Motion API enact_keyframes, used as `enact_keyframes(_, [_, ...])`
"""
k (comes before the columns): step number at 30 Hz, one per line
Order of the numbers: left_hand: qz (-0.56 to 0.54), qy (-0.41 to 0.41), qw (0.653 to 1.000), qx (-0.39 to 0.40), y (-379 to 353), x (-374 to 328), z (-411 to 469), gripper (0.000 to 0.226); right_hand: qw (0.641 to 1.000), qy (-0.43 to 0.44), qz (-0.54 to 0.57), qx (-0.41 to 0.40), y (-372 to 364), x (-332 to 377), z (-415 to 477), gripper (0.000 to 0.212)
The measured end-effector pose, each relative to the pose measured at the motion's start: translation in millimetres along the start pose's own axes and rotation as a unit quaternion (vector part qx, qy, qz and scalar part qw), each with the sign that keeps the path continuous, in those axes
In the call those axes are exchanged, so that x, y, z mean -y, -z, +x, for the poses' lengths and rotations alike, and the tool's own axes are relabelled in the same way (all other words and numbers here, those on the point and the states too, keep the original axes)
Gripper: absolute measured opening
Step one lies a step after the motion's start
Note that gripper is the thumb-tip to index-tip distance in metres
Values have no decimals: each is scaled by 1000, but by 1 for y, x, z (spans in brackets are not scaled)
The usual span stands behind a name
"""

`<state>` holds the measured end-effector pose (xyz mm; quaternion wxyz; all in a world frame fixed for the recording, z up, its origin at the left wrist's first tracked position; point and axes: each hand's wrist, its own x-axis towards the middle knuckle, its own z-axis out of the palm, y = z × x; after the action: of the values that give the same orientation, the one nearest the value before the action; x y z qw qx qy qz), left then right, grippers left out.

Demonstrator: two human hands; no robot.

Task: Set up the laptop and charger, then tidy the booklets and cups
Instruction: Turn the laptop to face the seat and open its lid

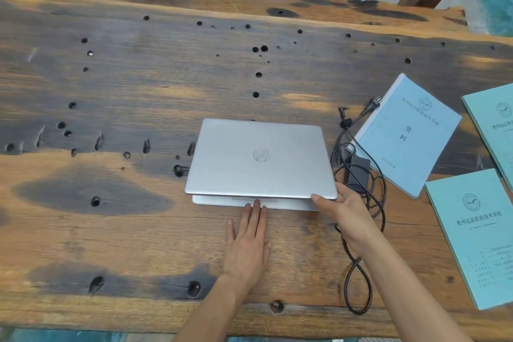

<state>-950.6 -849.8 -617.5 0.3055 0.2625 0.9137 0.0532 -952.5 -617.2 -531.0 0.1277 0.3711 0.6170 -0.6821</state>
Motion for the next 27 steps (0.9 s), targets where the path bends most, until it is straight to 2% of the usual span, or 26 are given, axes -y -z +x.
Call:
enact_keyframes(6, [-2,-2,1000,16,4,1,0,81,999,28,26,-16,-2,10,0,49])
enact_keyframes(7, [1,-2,1000,19,4,1,0,83,999,34,28,-21,-2,13,1,55])
enact_keyframes(11, [7,-3,999,36,3,1,0,93,996,56,-12,-62,5,39,8,101])
enact_keyframes(13, [8,-3,999,39,2,1,0,95,996,71,-34,-43,9,56,14,107])
enact_keyframes(21, [12,0,999,42,0,1,1,99,992,121,-34,-16,16,95,33,81])
enact_keyframes(27, [7,2,999,46,-2,2,1,100,991,129,-19,-14,21,121,56,75])
